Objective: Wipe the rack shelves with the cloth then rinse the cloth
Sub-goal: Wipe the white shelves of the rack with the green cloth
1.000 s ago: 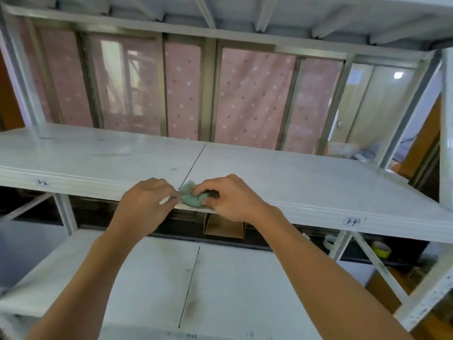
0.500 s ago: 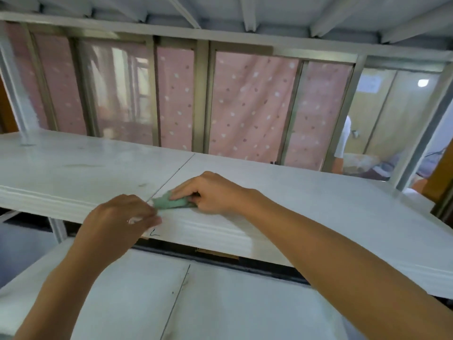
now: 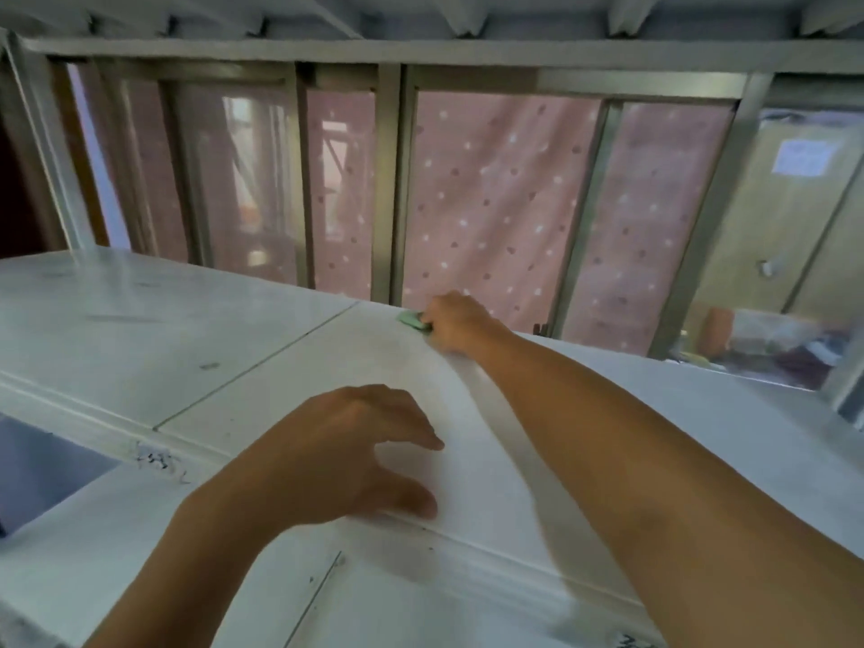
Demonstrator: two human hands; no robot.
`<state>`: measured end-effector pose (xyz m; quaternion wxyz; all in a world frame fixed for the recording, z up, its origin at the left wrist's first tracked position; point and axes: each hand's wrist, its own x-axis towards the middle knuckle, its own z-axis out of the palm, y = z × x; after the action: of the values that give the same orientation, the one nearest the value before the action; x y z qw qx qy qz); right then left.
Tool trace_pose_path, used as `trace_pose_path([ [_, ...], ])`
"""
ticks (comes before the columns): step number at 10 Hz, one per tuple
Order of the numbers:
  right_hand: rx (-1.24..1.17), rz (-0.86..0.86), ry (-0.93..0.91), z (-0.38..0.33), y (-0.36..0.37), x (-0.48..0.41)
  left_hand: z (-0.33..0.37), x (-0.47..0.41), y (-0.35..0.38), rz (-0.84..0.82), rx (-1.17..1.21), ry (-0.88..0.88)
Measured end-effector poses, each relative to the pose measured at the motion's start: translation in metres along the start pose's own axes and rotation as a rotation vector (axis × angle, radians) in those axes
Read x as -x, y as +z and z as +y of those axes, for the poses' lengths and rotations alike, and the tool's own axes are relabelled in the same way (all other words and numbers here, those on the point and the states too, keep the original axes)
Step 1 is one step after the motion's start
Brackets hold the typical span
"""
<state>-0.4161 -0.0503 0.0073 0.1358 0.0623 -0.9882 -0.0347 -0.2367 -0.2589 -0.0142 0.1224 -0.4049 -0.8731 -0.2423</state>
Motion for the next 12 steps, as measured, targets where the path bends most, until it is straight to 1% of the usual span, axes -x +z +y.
trace_pose_path([
  [1,0.2,-0.042,0.168,0.078,-0.002,0.023,0.004,-0.011,0.007,-0.13,-0.063,0.134],
  [2,0.328,-0.115,0.409,0.168,-0.01,0.091,-0.005,-0.01,0.014,-0.134,0.016,-0.071],
  [3,0.433,-0.099,0.566,0.252,-0.004,0.145,-0.007,-0.012,0.015,-0.127,0.046,-0.071],
  [4,0.361,-0.098,0.718,0.274,-0.029,0.219,-0.003,-0.011,0.012,-0.101,0.016,0.022],
  [5,0.336,-0.125,0.776,0.284,-0.041,0.254,-0.006,-0.005,0.017,0.032,0.016,0.138],
  [6,0.249,-0.088,0.807,0.299,-0.038,0.277,-0.003,-0.001,0.019,0.056,0.058,0.047],
  [7,0.097,-0.068,0.78,0.279,-0.046,0.301,-0.001,0.001,0.02,0.031,0.074,0.056],
  [8,-0.02,0.028,0.725,0.252,-0.057,0.319,-0.007,0.003,0.023,0.056,0.101,0.088],
  [9,-0.123,0.059,0.674,0.209,-0.072,0.344,-0.007,0.003,0.025,0.069,0.136,0.079],
  [10,-0.144,-0.025,0.639,0.177,-0.081,0.369,-0.006,0.005,0.025,0.028,0.117,0.046],
  [11,-0.157,-0.024,0.593,0.134,-0.097,0.408,-0.005,0.007,0.025,0.024,0.108,0.057],
  [12,-0.193,0.03,0.557,0.096,-0.102,0.43,-0.001,0.008,0.02,-0.007,0.086,0.059],
])
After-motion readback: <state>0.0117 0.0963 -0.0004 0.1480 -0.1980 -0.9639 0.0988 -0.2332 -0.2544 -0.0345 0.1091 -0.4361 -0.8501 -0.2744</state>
